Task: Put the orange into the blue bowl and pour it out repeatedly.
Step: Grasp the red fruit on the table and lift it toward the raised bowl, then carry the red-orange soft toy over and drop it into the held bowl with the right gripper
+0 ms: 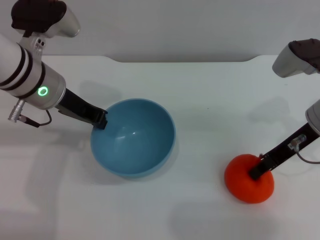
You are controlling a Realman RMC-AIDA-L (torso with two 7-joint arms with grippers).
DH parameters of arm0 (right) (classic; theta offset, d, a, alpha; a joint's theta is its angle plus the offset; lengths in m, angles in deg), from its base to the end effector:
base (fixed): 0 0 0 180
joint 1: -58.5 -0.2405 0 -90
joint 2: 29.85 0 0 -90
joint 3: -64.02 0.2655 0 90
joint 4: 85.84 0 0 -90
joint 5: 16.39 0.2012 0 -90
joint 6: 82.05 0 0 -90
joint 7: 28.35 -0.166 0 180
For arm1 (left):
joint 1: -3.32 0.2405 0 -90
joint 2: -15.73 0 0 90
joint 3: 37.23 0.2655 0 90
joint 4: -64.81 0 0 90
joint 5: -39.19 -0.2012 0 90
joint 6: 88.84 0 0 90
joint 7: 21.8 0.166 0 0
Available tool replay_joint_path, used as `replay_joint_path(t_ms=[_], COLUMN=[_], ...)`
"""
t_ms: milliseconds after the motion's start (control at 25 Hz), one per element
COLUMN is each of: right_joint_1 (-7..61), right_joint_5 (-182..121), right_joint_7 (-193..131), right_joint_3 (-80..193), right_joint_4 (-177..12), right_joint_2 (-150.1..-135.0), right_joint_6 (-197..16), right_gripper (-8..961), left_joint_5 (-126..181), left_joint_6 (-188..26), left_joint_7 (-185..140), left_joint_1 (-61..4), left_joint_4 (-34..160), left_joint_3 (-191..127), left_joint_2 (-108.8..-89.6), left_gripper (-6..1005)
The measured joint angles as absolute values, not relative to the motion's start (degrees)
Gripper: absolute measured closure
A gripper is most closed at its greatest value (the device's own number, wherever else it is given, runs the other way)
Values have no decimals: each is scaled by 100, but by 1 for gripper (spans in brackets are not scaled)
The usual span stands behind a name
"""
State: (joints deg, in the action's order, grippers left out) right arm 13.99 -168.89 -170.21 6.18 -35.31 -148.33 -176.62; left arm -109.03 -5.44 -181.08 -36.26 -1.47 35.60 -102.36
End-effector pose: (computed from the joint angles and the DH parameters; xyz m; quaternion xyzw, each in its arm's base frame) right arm 0.2405 0.3549 -0.0297 -0.8608 0.4762 -0.1684 0.0620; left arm -0.2087 0.3859 -0.0220 -0.8510 -0.4687 0.1194 0.2045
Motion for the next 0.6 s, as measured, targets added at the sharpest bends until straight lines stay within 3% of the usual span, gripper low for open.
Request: replay_joint_path(t_ms=[200, 600], right_joint_1=[1518, 1616], right_joint_5=[-16862, -15869], right_joint_7=[-16939, -15899], right_joint_3=[686, 1806], right_joint_4=[-3340, -2320], right_joint_2=[-14831, -14783], right_joint_6=[-17653, -18224], right_gripper=[777, 872], left_joint_5=[-10896, -10842], left_joint_6=[-544, -149], left_joint_7=[-18100, -18143], left_joint_1=[-3631, -3851], left_joint_4=[-147, -154], left_joint_3=[3563, 4113], left_joint_2=[-10239, -10280], left_gripper=[1000, 1000])
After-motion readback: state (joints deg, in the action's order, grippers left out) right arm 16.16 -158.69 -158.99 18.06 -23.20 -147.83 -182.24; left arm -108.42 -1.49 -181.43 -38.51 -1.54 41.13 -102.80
